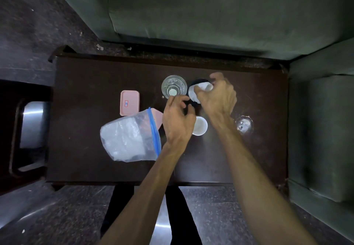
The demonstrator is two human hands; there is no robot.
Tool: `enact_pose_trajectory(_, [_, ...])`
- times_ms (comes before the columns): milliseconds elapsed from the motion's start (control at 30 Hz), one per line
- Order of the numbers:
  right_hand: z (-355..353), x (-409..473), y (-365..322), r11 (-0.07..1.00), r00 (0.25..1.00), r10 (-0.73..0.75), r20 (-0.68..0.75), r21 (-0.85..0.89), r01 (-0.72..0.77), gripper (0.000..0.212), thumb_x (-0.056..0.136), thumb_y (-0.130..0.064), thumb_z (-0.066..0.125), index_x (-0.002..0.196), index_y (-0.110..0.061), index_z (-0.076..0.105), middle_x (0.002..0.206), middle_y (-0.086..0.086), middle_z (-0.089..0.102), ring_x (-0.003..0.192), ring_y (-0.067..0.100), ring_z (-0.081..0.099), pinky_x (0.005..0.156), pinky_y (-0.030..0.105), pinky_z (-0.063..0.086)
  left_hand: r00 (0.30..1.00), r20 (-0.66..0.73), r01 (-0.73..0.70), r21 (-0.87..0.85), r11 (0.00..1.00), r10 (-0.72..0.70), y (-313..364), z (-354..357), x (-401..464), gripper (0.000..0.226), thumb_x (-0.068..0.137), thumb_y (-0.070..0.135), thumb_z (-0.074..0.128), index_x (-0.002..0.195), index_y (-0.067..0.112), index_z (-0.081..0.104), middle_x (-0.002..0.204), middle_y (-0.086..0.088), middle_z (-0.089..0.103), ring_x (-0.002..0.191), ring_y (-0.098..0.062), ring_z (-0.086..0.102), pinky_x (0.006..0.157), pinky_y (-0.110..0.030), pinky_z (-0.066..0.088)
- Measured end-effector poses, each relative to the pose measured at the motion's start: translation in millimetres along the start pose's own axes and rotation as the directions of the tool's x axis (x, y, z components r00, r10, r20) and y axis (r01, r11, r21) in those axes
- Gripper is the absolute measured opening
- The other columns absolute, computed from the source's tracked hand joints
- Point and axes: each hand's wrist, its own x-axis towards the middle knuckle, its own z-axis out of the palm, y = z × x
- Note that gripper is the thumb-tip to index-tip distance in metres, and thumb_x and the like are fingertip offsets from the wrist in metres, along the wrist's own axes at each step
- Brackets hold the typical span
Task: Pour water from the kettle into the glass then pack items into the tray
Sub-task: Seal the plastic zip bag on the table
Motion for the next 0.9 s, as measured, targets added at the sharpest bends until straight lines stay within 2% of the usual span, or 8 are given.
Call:
enact_pose_trajectory(167, [0,-4,14,0.995,1.0,-0.006,0.007,0.098,0.005,0.013,0.081,-0.018,0.074,0.093,-0.022,0.074,0.085,-0.004,0.077,0.084,0.028,0.073,0.078,0.035,0.058,0.999,-0.029,0.021,-0.046,0.999,-0.022,-5,-2,-6,0.023,0.083,0.009,0.065,0.102,0.019,0.073,0.088,0.013,0.056,0.074,-0.01,0.06,0.071,-0.03,0.054])
enact_pose_trajectory(267, [4,-6,16,0.997,0.996,-0.031,0.078,0.078,0.024,0.013,0.082,-0.023,0.077,0.094,-0.022,0.076,0.09,-0.003,0.078,0.088,0.025,0.074,0.077,0.032,0.056,0.998,-0.054,0.026,-0.071,0.997,-0.03,-6,-5,-10,0.023,0.083,0.009,0.064,0.101,0.02,0.073,0.086,0.016,0.053,0.071,-0.005,0.056,0.068,-0.022,0.049])
enact_pose_trajectory(367, [-1,-16,12,0.991,0.996,-0.051,-0.07,0.117,0.059,0.023,0.081,-0.035,0.075,0.102,-0.026,0.076,0.095,-0.006,0.075,0.083,0.018,0.068,0.071,0.026,0.044,0.992,-0.119,0.022,-0.101,0.995,-0.034,-7,-17,-16,0.023,0.082,0.003,0.064,0.097,0.018,0.073,0.084,0.011,0.056,0.07,-0.005,0.055,0.066,-0.015,0.044])
enact_pose_trajectory(467, [-10,-44,3,0.953,0.987,-0.064,-0.149,0.284,0.105,0.019,0.08,-0.028,0.07,0.097,-0.024,0.076,0.082,-0.007,0.073,0.066,0.013,0.064,0.066,0.025,0.045,0.967,-0.242,0.04,-0.147,0.988,-0.075,-14,-34,-26,0.02,0.079,-0.001,0.064,0.09,0.015,0.069,0.086,0.001,0.06,0.071,-0.009,0.054,0.068,-0.016,0.045])
enact_pose_trajectory(567, [0,-81,-1,0.926,0.993,-0.104,0.063,0.369,0.073,0.016,0.08,-0.018,0.067,0.091,-0.021,0.079,0.07,-0.009,0.072,0.058,0.004,0.063,0.061,0.02,0.05,0.918,-0.35,0.14,-0.151,0.979,-0.186,-33,-51,-39,0.024,0.076,0.0,0.069,0.094,0.016,0.063,0.094,-0.001,0.061,0.077,-0.01,0.05,0.075,-0.021,0.046])
enact_pose_trajectory(700, [28,-116,1,0.946,0.909,-0.054,0.414,0.311,-0.086,0.026,0.086,-0.014,0.068,0.108,-0.02,0.078,0.088,-0.011,0.075,0.067,-0.001,0.066,0.07,0.017,0.053,0.894,-0.361,0.266,-0.046,0.963,-0.264,-61,-72,-56,0.041,0.073,0.014,0.082,0.106,0.015,0.057,0.108,0.005,0.051,0.089,-0.016,0.056,0.078,-0.034,0.05])
enact_pose_trajectory(800, [43,-129,-8,0.96,0.872,-0.045,0.488,0.262,-0.097,0.035,0.088,-0.018,0.069,0.122,-0.025,0.071,0.108,-0.008,0.076,0.078,0.007,0.069,0.074,0.017,0.051,0.912,-0.275,0.333,0.064,0.941,-0.304,-79,-78,-63,0.054,0.071,0.031,0.087,0.113,0.017,0.056,0.115,0.004,0.052,0.097,-0.026,0.063,0.073,-0.041,0.054])
enact_pose_trajectory(900, [57,-132,-18,0.973,0.873,-0.033,0.486,0.216,-0.084,0.035,0.087,-0.025,0.07,0.122,-0.024,0.067,0.105,-0.006,0.076,0.096,0.015,0.07,0.078,0.025,0.05,0.929,-0.198,0.334,0.089,0.938,-0.312,-90,-79,-66,0.057,0.072,0.04,0.084,0.117,0.017,0.056,0.117,0.003,0.053,0.094,-0.025,0.064,0.069,-0.037,0.049])
